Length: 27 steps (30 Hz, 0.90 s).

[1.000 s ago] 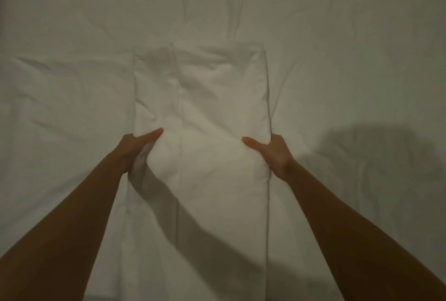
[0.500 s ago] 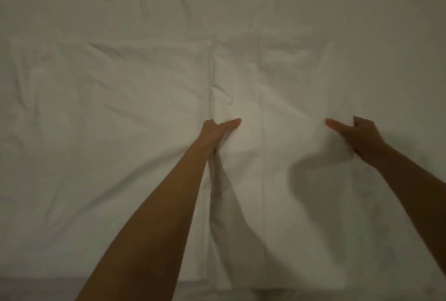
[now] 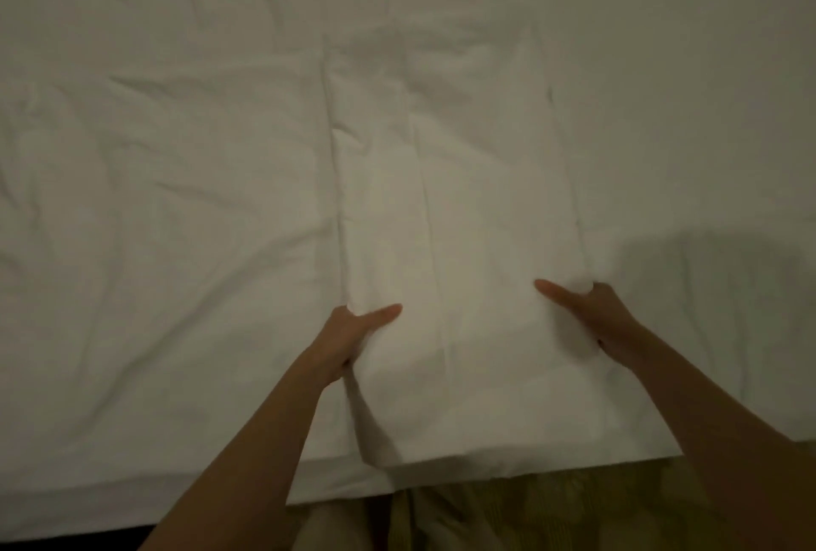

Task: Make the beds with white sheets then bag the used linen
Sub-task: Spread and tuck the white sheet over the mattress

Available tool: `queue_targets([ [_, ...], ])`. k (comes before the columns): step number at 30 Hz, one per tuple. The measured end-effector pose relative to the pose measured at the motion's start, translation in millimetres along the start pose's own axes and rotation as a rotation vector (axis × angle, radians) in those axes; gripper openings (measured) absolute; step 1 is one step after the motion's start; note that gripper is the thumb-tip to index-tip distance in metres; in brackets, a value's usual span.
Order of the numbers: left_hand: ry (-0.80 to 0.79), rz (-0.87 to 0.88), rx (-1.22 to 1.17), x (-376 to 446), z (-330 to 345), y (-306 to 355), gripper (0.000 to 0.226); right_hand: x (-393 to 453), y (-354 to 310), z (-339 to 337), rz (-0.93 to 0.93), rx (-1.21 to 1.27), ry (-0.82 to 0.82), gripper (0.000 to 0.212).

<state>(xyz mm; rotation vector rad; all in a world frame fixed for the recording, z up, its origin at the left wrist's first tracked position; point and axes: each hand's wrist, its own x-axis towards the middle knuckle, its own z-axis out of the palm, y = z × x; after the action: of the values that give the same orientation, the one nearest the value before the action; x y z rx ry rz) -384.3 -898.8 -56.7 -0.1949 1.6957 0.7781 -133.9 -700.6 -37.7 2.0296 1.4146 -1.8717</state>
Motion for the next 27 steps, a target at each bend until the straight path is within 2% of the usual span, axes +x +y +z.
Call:
queue_targets([
  [2, 0.056, 0.038, 0.025, -11, 1, -15, 0.036, -7, 0, -2, -0.018, -0.005, 0.001, 0.026],
  [3, 0.106, 0.062, 0.088, -18, 1, -23, 0.035, -9, 1, -3, 0.001, -0.032, -0.009, 0.025],
  [5, 0.174, 0.107, 0.269, -22, 1, -30, 0.043, -9, 1, -4, 0.057, -0.074, -0.031, 0.036],
  [7, 0.168, 0.115, 0.498, -21, -7, -21, 0.048, -7, -6, -6, 0.11, -0.06, -0.041, 0.051],
  [8, 0.191, 0.127, 0.555, -21, -14, -13, 0.05, -7, -13, -6, 0.11, -0.03, -0.034, 0.052],
  [9, 0.235, 0.17, 0.535, -21, -23, -4, 0.051, -6, -21, -8, 0.093, 0.019, -0.02, 0.051],
  [11, 0.309, 0.322, 0.302, -24, -37, 18, 0.046, -5, -39, -10, 0.028, 0.117, -0.016, 0.044],
  [13, 0.181, 0.38, 0.059, -33, -37, 37, 0.039, -10, -56, -5, -0.056, 0.124, -0.075, 0.036],
  [16, -0.108, 0.293, 0.037, -42, -15, 51, 0.048, -23, -77, 6, -0.13, 0.118, -0.119, 0.033],
  [20, -0.239, 0.136, 0.085, -35, -14, 62, 0.071, -44, -104, 23, -0.199, 0.095, -0.15, 0.034],
  [27, -0.397, -0.001, -0.128, -41, -64, 88, 0.083, -99, -150, 82, -0.411, -0.034, -0.146, 0.035],
])
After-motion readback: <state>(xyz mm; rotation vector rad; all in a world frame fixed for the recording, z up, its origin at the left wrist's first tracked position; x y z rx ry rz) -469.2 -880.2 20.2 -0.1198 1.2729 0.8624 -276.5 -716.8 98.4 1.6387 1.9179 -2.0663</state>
